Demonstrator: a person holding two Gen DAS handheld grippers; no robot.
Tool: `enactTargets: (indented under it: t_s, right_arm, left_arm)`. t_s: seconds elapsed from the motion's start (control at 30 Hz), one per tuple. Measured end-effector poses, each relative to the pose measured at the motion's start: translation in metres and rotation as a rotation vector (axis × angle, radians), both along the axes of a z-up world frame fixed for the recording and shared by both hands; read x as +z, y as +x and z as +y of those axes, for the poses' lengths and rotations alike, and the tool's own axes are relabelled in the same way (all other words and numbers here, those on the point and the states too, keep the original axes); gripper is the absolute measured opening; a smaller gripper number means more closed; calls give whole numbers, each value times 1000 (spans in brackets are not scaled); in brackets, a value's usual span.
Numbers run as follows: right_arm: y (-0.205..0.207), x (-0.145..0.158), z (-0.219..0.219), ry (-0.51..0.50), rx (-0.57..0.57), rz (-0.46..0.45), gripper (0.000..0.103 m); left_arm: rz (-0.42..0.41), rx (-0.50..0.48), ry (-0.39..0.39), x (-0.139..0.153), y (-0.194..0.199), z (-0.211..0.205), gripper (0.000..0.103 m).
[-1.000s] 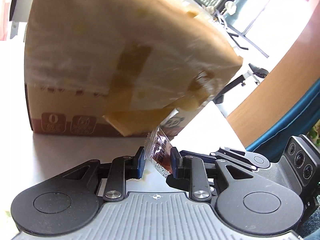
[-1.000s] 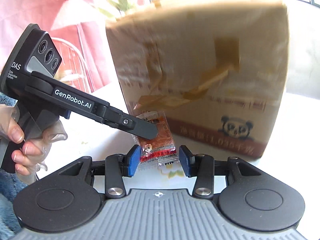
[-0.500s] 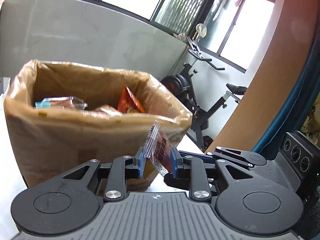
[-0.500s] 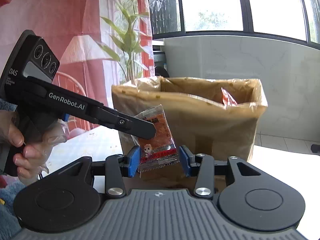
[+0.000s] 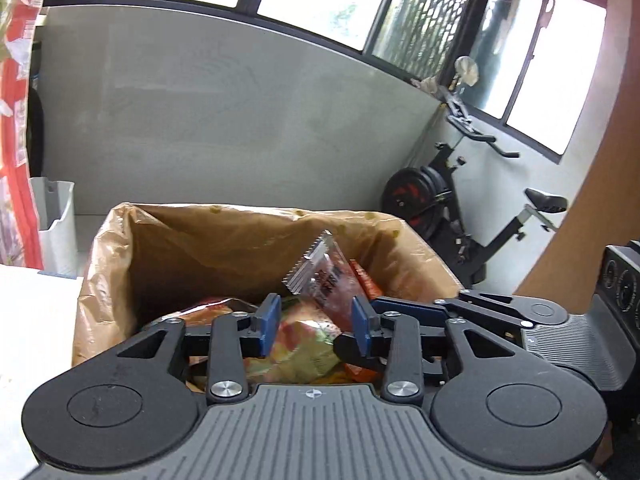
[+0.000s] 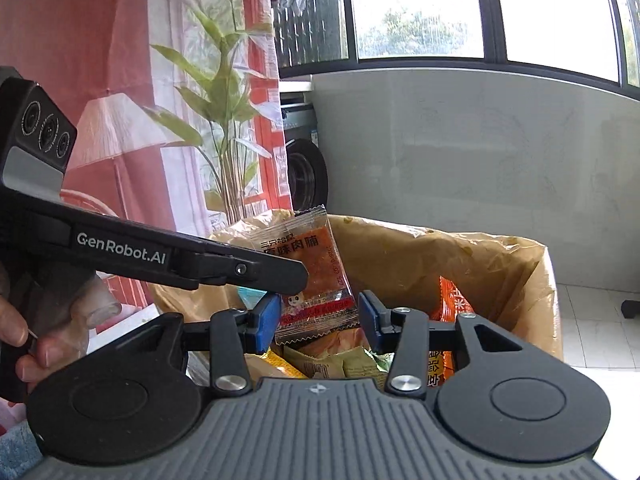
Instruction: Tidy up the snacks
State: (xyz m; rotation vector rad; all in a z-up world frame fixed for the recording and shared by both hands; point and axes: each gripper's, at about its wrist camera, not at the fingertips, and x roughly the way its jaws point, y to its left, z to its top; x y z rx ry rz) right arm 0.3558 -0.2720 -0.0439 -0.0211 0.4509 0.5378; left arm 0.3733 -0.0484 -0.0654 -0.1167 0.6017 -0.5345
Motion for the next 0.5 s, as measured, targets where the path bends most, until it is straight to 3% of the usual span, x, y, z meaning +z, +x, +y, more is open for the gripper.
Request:
enactTargets:
  t_s: [0.03,0.17,0.33,0.4,0.5]
  right_arm:
    - [6,-2,3,-14,-17,17,47]
    - [21,-12,4,-53,-66,84,51]
    - [22,-12,-3,-75,-126,100,70]
    - [20,-9,-7,-69,-150,100,80]
    - [15,-3,-12,-70,-166,102,85]
  left_arm:
    - [-6,29,23,1,2,3,55]
    - [-25,73,68,4,3,9,65]
    - [-67,104,128,14,3,9,84]
    - [-88,107,144,19,-1,9,86]
    - [-124,135,192,24,-6,5,87]
